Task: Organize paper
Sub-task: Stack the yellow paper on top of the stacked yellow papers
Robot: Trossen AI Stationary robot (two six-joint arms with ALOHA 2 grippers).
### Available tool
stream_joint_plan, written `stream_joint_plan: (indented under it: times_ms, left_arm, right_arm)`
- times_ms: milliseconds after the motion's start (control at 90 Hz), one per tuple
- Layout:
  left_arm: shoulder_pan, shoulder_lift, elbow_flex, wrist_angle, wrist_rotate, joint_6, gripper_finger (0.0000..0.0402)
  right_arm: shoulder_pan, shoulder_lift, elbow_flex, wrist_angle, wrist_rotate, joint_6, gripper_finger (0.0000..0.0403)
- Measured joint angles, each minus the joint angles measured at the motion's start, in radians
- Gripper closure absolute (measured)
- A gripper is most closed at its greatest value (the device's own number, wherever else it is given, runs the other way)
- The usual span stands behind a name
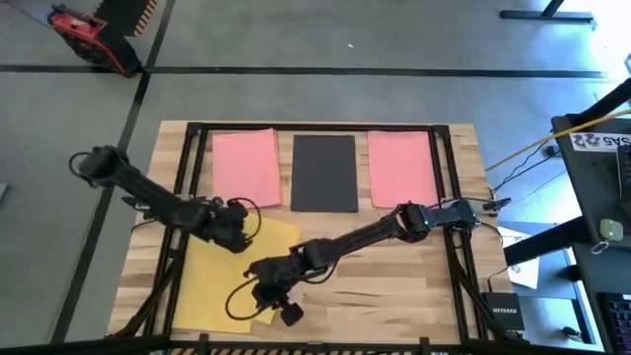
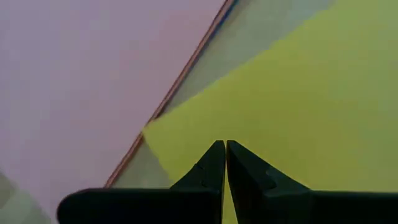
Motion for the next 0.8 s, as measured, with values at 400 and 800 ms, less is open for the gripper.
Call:
stream_joint_plan:
  times_ms: [400, 800]
  left_arm:
    - [0.021, 0.167, 0.005, 0.063, 0.009, 0.004, 0.0402]
    - [-0.104, 0.124, 0.000, -0.136, 0.053, -0.188, 0.0402]
  right_arm:
    - [0.009, 0.000, 0.000, -0.032, 0.036, 0.071, 0.0402]
    - [0.007, 0.000, 0.077, -0.113, 0.085, 0.062, 0.0403]
